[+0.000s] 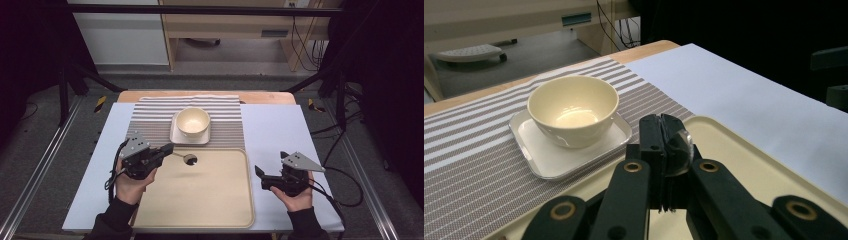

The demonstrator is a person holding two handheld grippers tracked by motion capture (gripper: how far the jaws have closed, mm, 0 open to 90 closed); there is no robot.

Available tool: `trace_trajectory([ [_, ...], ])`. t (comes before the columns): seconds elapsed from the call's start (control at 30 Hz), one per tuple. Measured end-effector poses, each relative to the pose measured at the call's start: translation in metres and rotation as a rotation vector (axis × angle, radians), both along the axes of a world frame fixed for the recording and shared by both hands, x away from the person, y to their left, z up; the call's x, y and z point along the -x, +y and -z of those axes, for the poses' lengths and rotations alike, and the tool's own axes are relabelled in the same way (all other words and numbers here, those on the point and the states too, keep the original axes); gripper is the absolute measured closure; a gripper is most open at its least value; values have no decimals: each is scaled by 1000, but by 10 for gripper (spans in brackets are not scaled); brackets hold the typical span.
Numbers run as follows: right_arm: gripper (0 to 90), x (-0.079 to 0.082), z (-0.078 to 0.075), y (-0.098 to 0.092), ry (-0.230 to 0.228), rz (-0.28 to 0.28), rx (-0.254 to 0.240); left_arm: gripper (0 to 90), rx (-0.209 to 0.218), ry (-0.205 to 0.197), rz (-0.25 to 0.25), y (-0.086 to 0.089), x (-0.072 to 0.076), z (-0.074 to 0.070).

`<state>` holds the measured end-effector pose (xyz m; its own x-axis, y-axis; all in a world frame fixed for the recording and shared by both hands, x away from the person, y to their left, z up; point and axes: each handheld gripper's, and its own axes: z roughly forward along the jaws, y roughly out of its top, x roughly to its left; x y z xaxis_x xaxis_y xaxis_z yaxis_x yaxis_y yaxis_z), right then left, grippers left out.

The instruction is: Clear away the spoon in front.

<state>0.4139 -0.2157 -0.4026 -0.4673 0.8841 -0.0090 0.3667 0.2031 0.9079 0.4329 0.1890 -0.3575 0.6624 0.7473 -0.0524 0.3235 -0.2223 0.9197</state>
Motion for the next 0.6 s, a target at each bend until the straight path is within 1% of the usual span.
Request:
trace_trajectory([
  [0.1, 40, 0, 0, 0, 0, -2, -4, 884, 0, 12, 8, -3, 6, 4],
  [0.4, 40, 0, 1, 1, 4, -4, 3, 884, -26, 51, 39, -13, 19, 20],
  [0.6, 40, 1, 1, 1, 3, -6, -1, 885, -28, 71, 55, -18, 29, 27],
])
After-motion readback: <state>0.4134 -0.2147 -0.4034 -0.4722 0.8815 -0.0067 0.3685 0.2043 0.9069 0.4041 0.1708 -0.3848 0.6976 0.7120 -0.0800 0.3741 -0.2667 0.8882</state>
